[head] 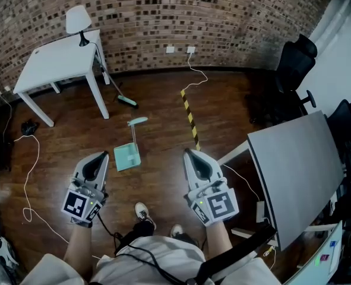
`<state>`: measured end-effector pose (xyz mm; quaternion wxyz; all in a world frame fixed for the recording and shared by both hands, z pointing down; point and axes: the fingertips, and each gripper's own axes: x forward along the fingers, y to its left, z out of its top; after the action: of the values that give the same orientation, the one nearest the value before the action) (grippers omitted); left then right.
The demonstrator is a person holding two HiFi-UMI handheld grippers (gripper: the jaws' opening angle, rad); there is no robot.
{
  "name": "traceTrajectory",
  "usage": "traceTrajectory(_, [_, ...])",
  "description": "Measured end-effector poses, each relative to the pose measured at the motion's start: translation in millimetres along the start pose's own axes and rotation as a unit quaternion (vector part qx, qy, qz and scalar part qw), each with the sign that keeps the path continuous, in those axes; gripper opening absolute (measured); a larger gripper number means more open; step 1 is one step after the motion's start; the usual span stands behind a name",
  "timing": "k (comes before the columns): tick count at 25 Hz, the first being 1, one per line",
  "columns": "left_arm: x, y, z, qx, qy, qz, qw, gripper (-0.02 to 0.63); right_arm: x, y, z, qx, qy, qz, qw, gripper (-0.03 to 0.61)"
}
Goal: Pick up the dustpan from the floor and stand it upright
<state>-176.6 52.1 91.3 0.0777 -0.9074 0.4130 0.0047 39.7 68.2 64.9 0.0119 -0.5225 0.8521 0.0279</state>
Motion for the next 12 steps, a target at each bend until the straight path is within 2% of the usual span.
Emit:
traceTrajectory(6, [-40, -80, 1, 0.004, 0.008, 0.007, 0.9999, -0.003, -84, 3, -6, -0.003, 0.001, 0.010, 1.000, -0.018])
traceTrajectory(12, [-82, -198, 26, 0.027, -0.001, 0.019, 0.9995, -0.003, -199, 2, 17, -0.032, -0.027, 0.035, 0.999, -0.018])
